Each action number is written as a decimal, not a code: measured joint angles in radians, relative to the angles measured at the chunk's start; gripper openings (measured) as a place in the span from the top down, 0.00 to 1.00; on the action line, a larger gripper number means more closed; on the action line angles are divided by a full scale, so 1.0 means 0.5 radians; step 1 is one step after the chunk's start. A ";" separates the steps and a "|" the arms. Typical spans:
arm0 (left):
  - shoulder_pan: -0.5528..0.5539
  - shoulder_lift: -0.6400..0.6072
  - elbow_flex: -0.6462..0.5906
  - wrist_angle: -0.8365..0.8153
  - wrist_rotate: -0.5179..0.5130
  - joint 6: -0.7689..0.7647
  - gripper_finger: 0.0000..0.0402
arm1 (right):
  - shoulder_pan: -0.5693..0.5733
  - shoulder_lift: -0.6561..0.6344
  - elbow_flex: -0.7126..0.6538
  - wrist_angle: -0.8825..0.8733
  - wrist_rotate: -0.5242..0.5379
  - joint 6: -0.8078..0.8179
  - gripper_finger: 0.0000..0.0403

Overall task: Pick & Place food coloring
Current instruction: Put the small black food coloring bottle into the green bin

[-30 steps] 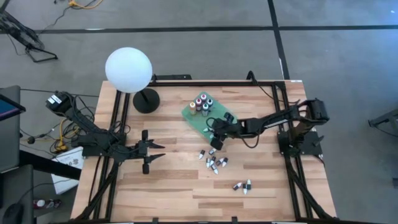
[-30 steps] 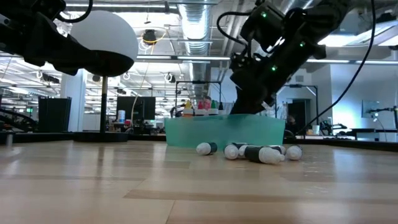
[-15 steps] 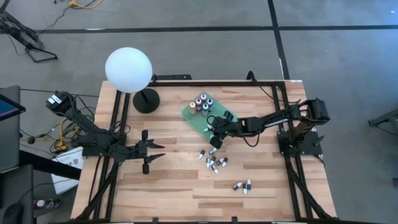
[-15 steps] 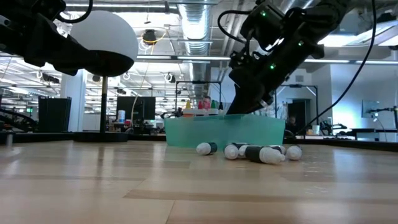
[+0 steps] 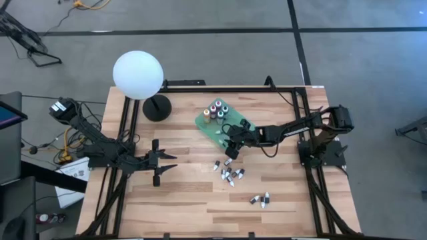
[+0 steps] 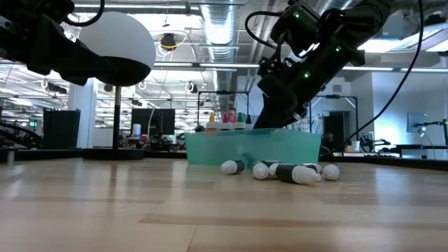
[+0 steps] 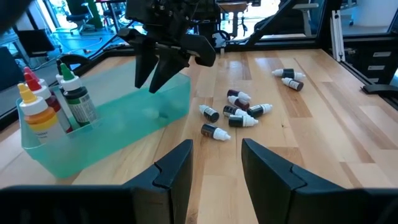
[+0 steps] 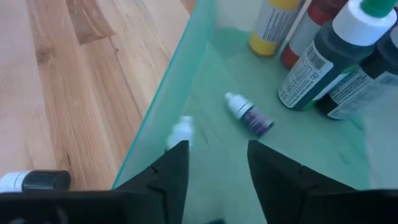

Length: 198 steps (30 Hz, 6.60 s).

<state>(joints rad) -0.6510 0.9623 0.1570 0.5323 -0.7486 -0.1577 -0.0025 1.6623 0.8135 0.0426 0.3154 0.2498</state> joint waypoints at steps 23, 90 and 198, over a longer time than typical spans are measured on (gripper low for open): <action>0.306 0.628 0.499 0.119 0.386 0.178 0.67 | 0.676 -0.853 0.000 -0.719 0.569 0.035 0.63; 0.876 1.944 1.422 -0.314 0.808 -0.234 0.48 | 1.798 -0.894 -0.001 -1.495 1.101 1.475 0.64; 1.319 1.745 1.424 0.095 0.799 0.284 0.76 | 1.794 -0.797 -0.001 -1.490 1.093 1.439 0.64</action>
<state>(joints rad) 0.0086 1.8347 0.8688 0.5800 -0.3492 -0.0158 0.8944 1.2639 0.8131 -0.7025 0.8621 0.9695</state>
